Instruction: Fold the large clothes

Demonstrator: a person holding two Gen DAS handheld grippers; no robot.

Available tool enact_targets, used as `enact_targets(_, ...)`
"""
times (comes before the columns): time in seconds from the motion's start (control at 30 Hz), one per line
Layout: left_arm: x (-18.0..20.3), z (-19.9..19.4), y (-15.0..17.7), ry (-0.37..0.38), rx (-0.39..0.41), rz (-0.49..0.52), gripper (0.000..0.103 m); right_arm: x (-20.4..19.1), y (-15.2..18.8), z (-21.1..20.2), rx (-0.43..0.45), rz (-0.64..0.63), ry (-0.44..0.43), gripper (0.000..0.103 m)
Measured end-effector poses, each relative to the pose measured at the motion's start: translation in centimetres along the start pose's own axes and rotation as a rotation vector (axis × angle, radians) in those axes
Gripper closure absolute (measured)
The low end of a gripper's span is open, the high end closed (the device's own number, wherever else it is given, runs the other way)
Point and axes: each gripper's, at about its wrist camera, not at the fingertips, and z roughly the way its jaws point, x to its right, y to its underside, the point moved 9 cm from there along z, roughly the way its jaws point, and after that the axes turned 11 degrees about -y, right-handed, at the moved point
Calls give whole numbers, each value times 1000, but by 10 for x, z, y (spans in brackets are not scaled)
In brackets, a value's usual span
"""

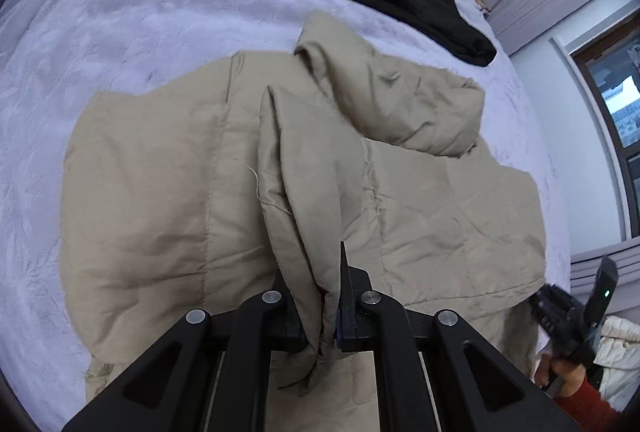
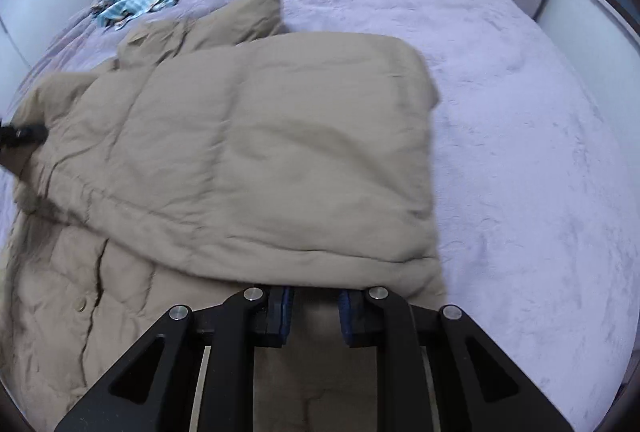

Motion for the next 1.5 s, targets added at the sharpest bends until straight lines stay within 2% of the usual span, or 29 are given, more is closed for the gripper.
enact_targets(0.07,-1,17,11,-20,-24,30,93,23,1,6,-2,92,-12,92)
enact_targets(0.1,-1,22,15,-27,-23,42,93,33,4,11,-11,142,-31,97)
enact_targets(0.17,-1,26,19,-44,-14,50,93,46,12,18,-23,197,-54,102)
enact_targets(0.27,-4,24,19,-46,-16,33,93,45,17,13,-52,215,-72,100)
enact_targets(0.3,-5,23,20,-45,-18,32,93,41,20,6,-66,201,-73,95)
enact_targets(0.37,-6,22,20,-49,-21,40,93,26,26,-13,-74,159,-109,95)
enact_targets(0.47,-1,27,17,-64,-20,45,93,1,22,-48,-16,106,-197,96)
enact_targets(0.53,0,31,17,-74,-16,52,92,5,5,-65,47,113,-182,96)
enact_targets(0.6,1,31,17,-83,-13,58,92,19,-18,-69,98,186,-197,95)
enact_targets(0.67,2,31,17,-97,-11,65,92,33,-41,-55,113,261,-230,95)
enact_targets(0.73,3,28,17,-120,-5,76,92,41,-52,-29,95,293,-213,95)
enact_targets(0.83,3,11,12,-152,28,107,92,47,-46,9,24,354,-208,96)
enact_targets(0.87,2,2,11,-159,47,113,89,47,-42,15,16,364,-211,96)
enact_targets(0.93,-10,-18,6,-230,110,117,72,46,-38,18,21,353,-205,96)
enact_targets(1.0,-22,-39,-2,-278,170,109,72,45,-37,17,20,330,-192,96)
enact_targets(1.1,-24,-52,-15,-200,194,58,72,46,-38,18,14,319,-185,96)
enact_targets(1.13,-22,-49,-18,-180,187,61,72,46,-40,19,15,317,-182,96)
enact_targets(1.2,-11,-31,-20,-188,163,96,72,46,-42,21,14,320,-177,96)
enact_targets(1.3,-8,10,-14,-288,110,144,72,48,-41,24,10,316,-163,96)
enact_targets(1.33,-9,23,-11,-297,92,145,72,49,-40,26,7,312,-158,96)
enact_targets(1.5,-13,35,-7,-265,94,114,72,56,-34,36,14,313,-179,96)
